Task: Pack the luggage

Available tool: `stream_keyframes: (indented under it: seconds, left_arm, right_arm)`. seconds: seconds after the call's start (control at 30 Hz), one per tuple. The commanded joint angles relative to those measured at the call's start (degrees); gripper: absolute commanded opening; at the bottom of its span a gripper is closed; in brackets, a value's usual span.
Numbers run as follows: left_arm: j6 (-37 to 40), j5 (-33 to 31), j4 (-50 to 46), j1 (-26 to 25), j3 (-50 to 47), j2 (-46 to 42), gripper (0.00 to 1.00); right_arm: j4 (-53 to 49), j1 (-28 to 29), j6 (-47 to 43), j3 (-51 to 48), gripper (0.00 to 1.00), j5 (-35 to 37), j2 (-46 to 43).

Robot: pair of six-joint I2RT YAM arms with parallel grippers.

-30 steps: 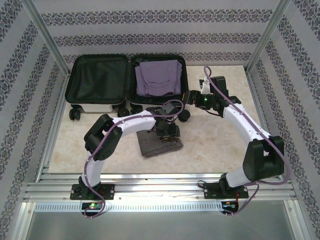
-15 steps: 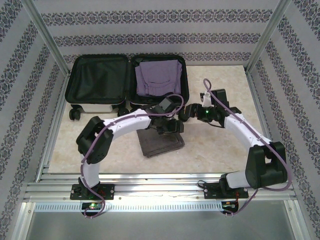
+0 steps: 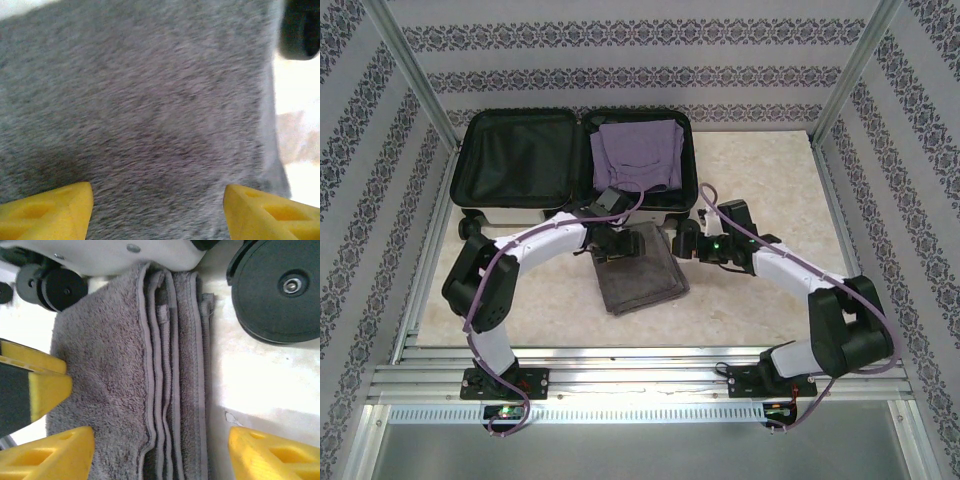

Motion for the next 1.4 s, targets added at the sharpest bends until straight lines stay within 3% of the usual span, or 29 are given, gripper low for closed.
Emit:
stream_keyframes:
  seconds: [0.0, 0.6, 0.93, 1.03, 1.37]
  left_arm:
    - [1.95, -2.15, -3.75, 1.22, -2.07, -4.29, 0.7]
    - [-0.39, -3.18, -3.59, 3.81, -11.41, -11.92, 0.73]
    - [-2.86, -1.38, 1.14, 3.81, -15.37, -12.06, 0.73]
    - [-3.36, -0.55, 2.01, 3.82, -15.57, -11.12, 0.73]
    - [-3.94, 1.44, 4.59, 3.8, -15.64, -8.97, 0.73]
  right_arm:
    - [0.82, 2.43, -3.65, 3.44, 0.72, 2.48, 2.98]
    - [-2.11, 8.04, -6.01, 10.78, 0.79, 11.11, 16.42]
    - [-1.06, 9.84, -6.03, 11.57, 0.76, 8.39, 18.64]
    - [-1.0, 9.98, -5.62, 11.73, 0.71, 7.91, 19.02]
    - [-1.34, 10.33, -5.72, 12.16, 0.37, 5.41, 19.31]
